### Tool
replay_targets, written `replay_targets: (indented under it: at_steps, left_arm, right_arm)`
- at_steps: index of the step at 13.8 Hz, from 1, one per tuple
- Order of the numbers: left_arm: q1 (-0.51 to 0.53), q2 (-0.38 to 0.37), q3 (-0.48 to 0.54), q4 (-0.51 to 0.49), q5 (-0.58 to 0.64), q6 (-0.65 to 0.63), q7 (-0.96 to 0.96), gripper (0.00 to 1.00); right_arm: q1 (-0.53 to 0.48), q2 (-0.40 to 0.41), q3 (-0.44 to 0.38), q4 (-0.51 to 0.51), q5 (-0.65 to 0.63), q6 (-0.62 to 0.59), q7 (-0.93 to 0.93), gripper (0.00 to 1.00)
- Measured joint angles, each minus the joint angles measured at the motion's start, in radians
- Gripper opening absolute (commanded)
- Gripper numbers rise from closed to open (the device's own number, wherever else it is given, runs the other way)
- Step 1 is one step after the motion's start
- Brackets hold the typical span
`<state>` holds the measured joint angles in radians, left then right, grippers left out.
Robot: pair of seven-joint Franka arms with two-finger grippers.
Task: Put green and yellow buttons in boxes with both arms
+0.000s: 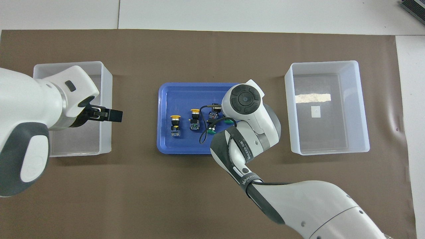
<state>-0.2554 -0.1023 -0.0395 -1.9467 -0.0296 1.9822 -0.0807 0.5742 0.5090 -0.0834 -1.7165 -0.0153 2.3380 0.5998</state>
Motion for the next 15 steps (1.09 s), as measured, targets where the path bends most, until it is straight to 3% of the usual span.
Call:
replay_targets:
  at_steps: [3, 5, 7, 10, 13, 15]
  left_arm:
    - [-0.082, 0.026, -0.001, -0.110, 0.000, 0.163, -0.118, 1.00]
    - [-0.130, 0.072, -0.002, -0.154, 0.000, 0.269, -0.184, 1.00]
    - [-0.162, 0.114, -0.003, -0.201, 0.000, 0.392, -0.222, 1.00]
    - [-0.178, 0.131, -0.002, -0.244, 0.000, 0.468, -0.234, 1.00]
    - [-0.191, 0.170, -0.001, -0.260, 0.000, 0.538, -0.268, 1.00]
    - [-0.216, 0.232, -0.002, -0.265, 0.000, 0.608, -0.323, 1.00]
  right_arm:
    - [-0.018, -0.041, -0.009, 0.017, 0.000, -0.020, -0.004, 0.00]
    - [-0.068, -0.115, -0.012, 0.055, 0.000, -0.131, -0.059, 0.00]
    - [-0.142, -0.205, -0.013, 0.081, 0.006, -0.249, -0.190, 0.00]
    - [-0.271, -0.278, -0.016, 0.079, 0.033, -0.348, -0.424, 0.00]
    - [-0.399, -0.277, -0.018, 0.045, 0.041, -0.350, -0.632, 0.00]
    - [-0.463, -0.271, -0.018, -0.017, 0.067, -0.280, -0.725, 0.00]
